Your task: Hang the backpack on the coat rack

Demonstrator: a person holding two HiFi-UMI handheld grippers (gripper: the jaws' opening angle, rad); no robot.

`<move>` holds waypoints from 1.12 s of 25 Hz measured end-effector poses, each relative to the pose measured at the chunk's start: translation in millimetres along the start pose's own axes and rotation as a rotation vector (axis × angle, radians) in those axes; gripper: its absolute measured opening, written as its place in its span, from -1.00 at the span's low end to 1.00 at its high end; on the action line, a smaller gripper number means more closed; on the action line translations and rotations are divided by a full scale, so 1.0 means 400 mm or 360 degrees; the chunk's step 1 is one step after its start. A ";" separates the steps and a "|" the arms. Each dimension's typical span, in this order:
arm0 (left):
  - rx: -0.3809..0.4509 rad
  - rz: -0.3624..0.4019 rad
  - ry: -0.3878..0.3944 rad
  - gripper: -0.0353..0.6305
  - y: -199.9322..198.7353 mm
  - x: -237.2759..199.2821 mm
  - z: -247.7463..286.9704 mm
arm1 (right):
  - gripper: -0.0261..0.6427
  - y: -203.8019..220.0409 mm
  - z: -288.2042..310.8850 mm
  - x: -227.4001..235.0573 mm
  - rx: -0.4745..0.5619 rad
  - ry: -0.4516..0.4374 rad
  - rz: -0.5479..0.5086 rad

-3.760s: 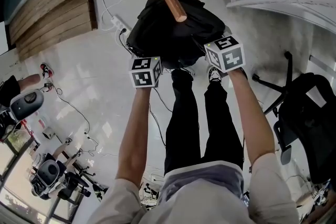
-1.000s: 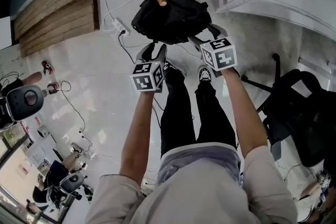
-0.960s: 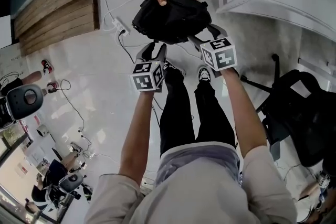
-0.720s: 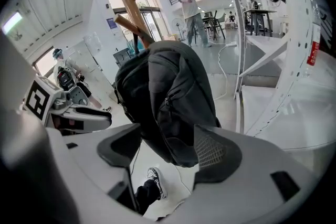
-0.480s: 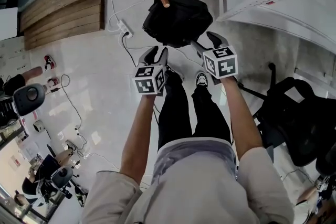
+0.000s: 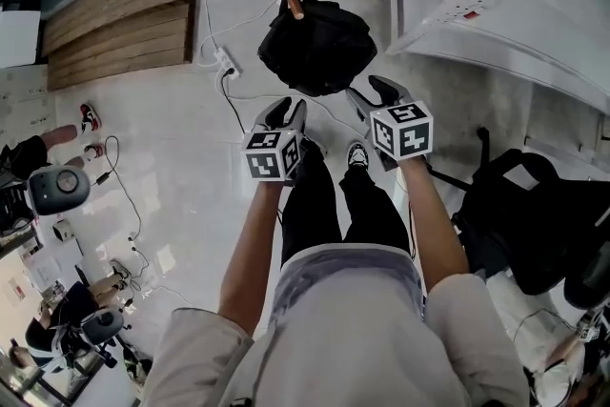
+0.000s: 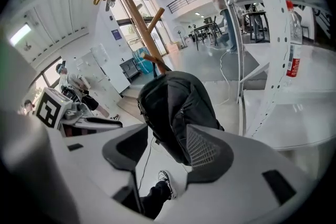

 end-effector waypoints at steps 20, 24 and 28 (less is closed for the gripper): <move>0.0245 -0.0131 -0.0013 -0.73 0.005 0.143 -0.202 | -0.40 -0.005 -0.246 -0.093 0.0117 -0.0083 -0.0173; 0.0288 -0.0169 0.0001 -0.74 -0.007 0.161 -0.230 | -0.42 -0.019 -0.285 -0.108 0.0144 -0.0108 -0.0219; 0.0336 -0.0126 0.0006 -0.78 -0.023 0.199 -0.259 | -0.46 -0.026 -0.332 -0.116 0.0147 -0.0116 -0.0273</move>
Point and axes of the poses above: the fingertips, and each gripper's own axes: z forward along the fingers, x to its right, y out of its underside, the point moved 10 cm from there along -z, backward along the fingers, and after that the axes turned 3 degrees about -x, right-handed, at the moved point
